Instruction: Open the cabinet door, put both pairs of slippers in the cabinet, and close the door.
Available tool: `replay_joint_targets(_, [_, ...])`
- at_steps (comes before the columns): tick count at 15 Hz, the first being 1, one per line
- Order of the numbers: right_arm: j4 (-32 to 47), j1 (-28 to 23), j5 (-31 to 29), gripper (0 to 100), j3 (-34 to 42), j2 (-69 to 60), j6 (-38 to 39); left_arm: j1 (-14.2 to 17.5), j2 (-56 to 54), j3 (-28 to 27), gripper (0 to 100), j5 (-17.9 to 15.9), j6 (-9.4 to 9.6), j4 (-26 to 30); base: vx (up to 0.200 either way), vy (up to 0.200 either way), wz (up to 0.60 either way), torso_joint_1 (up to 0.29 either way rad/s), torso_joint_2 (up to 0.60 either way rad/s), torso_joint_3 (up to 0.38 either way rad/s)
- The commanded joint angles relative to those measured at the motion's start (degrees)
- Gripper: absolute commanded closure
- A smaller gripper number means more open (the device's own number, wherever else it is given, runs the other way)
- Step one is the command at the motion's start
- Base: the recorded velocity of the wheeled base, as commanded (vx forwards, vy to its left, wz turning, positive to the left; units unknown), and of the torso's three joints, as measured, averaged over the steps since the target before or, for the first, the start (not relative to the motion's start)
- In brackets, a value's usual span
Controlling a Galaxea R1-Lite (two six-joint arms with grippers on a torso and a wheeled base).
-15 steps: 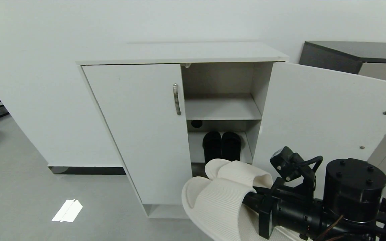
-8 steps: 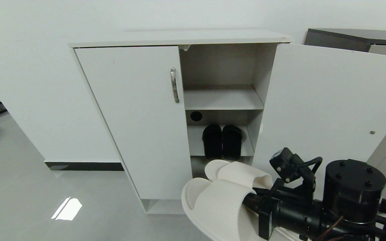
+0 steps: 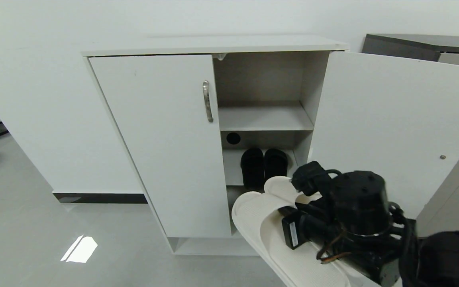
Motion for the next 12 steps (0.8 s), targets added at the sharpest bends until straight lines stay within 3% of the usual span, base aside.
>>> replay_joint_targets(1, [30.7, 3.1, -11.5, 100, -25.1, 2.4, 12.2, 0.0, 0.0, 0.0, 100, 0.0, 0.1, 0.0, 0.0, 0.0, 0.0, 0.0, 0.0, 0.0])
replay_joint_targets(3, [42.9, 4.1, -20.1, 100, -39.9, 8.4, 20.7, 0.0, 0.0, 0.0, 100, 0.0, 0.02, 0.0, 0.0, 0.0, 0.0, 0.0, 0.0, 0.0])
replay_joint_targets(6, [43.0, 4.1, -25.8, 100, -44.4, 11.9, 20.5, 0.0, 0.0, 0.0, 100, 0.0, 0.02, 0.0, 0.0, 0.0, 0.0, 0.0, 0.0, 0.0])
replay_joint_targets(8, [34.7, 4.0, -26.2, 100, -41.8, 12.2, 15.9, 0.0, 0.0, 0.0, 100, 0.0, 0.02, 0.0, 0.0, 0.0, 0.0, 0.0, 0.0, 0.0])
replay_joint_targets(12, [10.1, 2.9, -29.1, 100, -33.7, 13.5, 1.9, 0.0, 0.0, 0.0, 100, 0.0, -0.07, 0.0, 0.0, 0.0, 0.0, 0.0, 0.0, 0.0])
